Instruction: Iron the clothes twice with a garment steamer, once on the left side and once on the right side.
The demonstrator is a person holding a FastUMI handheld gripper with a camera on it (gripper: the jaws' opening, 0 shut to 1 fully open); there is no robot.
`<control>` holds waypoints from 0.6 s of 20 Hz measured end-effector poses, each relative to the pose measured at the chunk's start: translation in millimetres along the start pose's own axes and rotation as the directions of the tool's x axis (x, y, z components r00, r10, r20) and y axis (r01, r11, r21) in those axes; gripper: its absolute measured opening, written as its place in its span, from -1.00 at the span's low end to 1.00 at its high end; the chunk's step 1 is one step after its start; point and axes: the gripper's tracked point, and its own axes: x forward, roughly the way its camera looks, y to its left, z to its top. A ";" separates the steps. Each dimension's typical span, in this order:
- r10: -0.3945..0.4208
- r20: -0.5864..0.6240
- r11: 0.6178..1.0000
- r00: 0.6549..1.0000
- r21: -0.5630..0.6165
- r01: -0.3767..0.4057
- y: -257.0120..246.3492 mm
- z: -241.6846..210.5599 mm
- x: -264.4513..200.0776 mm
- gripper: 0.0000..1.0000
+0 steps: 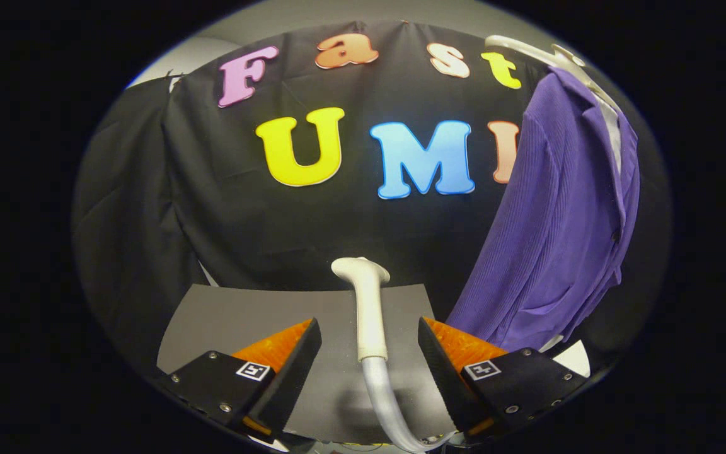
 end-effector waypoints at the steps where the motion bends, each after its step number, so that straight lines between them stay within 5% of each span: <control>1: 0.001 -0.031 0.999 1.000 0.032 0.000 -1.8 -1.1 15.8 0.90; 8: 0.088 -0.183 0.939 0.979 0.344 -0.020 -5.8 -11.2 95.0 0.87; 12: 0.105 -0.235 0.933 0.966 0.359 -0.014 -1.6 -24.2 117.5 0.79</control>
